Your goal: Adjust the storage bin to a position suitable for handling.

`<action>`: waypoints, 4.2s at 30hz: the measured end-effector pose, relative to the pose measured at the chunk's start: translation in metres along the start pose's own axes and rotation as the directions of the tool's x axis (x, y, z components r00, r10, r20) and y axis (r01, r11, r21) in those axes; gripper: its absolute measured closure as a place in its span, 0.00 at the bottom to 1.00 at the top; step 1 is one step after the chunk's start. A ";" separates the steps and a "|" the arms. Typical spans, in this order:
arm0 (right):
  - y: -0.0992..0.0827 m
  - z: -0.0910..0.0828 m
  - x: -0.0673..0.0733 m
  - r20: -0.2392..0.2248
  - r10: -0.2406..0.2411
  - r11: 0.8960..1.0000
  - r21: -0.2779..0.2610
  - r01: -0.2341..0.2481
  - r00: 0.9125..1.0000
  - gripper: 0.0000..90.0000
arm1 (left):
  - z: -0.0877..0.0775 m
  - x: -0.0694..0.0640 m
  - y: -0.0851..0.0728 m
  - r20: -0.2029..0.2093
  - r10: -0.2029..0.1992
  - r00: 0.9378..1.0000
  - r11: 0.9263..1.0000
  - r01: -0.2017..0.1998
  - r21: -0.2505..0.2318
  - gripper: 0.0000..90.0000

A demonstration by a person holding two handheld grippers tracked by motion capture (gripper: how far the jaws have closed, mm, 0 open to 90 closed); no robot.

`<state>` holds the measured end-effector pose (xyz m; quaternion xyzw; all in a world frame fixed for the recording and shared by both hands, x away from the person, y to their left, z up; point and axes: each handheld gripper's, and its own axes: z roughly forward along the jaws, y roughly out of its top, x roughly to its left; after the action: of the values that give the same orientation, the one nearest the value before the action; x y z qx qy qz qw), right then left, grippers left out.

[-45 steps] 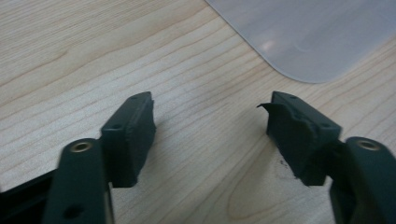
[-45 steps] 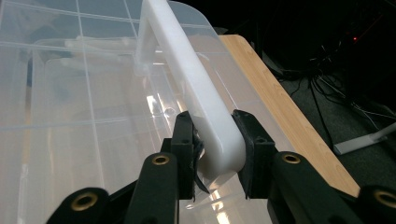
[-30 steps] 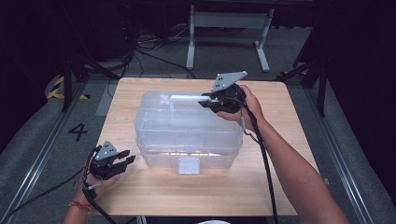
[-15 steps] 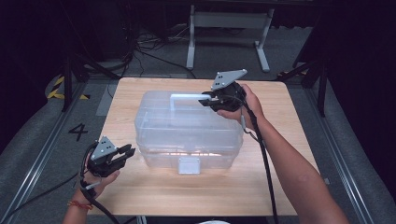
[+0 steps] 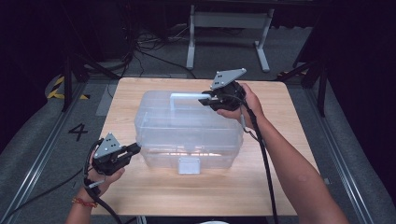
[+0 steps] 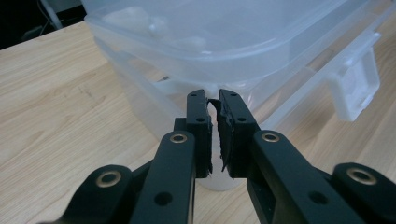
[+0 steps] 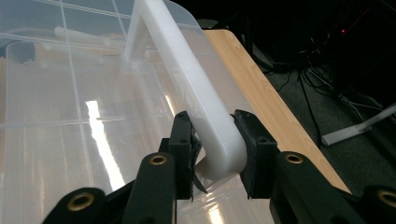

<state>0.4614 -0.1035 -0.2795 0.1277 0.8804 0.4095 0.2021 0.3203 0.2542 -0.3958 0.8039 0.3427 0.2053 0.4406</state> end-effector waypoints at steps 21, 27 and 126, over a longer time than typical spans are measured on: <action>-0.010 -0.014 0.004 0.035 0.025 0.999 -0.037 -0.024 0.999 0.66 | 0.000 0.000 0.001 -0.012 -0.003 1.000 1.000 0.002 -0.009 0.97; -0.021 -0.036 0.005 0.088 0.033 0.997 -0.066 -0.028 0.996 0.62 | 0.001 0.000 0.001 -0.015 0.001 1.000 1.000 -0.001 -0.005 0.97; -0.162 -0.062 0.056 0.241 0.168 0.958 -0.267 -0.102 0.956 0.57 | 0.003 0.003 0.000 -0.038 0.021 0.999 1.000 -0.022 -0.005 0.91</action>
<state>0.3735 -0.2261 -0.3826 0.2141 0.7760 0.5106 0.3021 0.3237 0.2549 -0.3974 0.8024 0.3419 0.2263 0.4337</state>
